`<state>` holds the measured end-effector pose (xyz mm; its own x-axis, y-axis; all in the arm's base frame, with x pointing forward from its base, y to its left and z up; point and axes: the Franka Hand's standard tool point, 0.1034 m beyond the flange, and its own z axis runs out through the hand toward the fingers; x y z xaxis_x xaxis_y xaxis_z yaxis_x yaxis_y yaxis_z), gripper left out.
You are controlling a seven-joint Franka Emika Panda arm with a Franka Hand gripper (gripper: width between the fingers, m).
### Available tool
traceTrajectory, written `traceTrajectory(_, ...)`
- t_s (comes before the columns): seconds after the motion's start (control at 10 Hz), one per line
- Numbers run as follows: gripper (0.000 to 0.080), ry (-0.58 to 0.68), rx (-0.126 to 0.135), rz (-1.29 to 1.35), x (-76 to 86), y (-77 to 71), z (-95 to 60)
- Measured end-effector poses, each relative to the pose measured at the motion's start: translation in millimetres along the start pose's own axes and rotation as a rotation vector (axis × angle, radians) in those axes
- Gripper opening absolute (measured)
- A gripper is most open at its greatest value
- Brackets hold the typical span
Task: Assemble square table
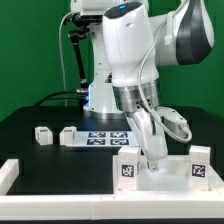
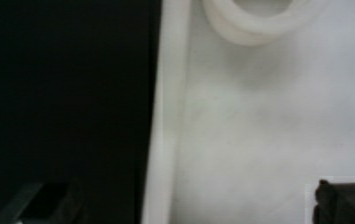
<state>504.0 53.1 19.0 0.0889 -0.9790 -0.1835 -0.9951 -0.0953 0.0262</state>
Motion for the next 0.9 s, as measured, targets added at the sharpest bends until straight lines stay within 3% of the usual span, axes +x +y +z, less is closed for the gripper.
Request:
traceTrajectory(0.4, 0.0622, 0.000, -0.001, 0.000, -0.2, 0.2, 0.3)
traceTrajectory(0.6, 0.0269, -0.003, -0.007, 0.000, -0.6, 2.3, 1.2)
traceTrajectory(0.7, 0.0133, -0.012, -0.025, 0.004, -1.4, 9.0, 2.3)
traceTrajectory(0.8, 0.0133, -0.015, -0.029, 0.013, -0.8, 11.4, 2.0)
traceTrajectory(0.9, 0.0067, -0.014, -0.029, 0.018, -0.4, 11.6, 1.9)
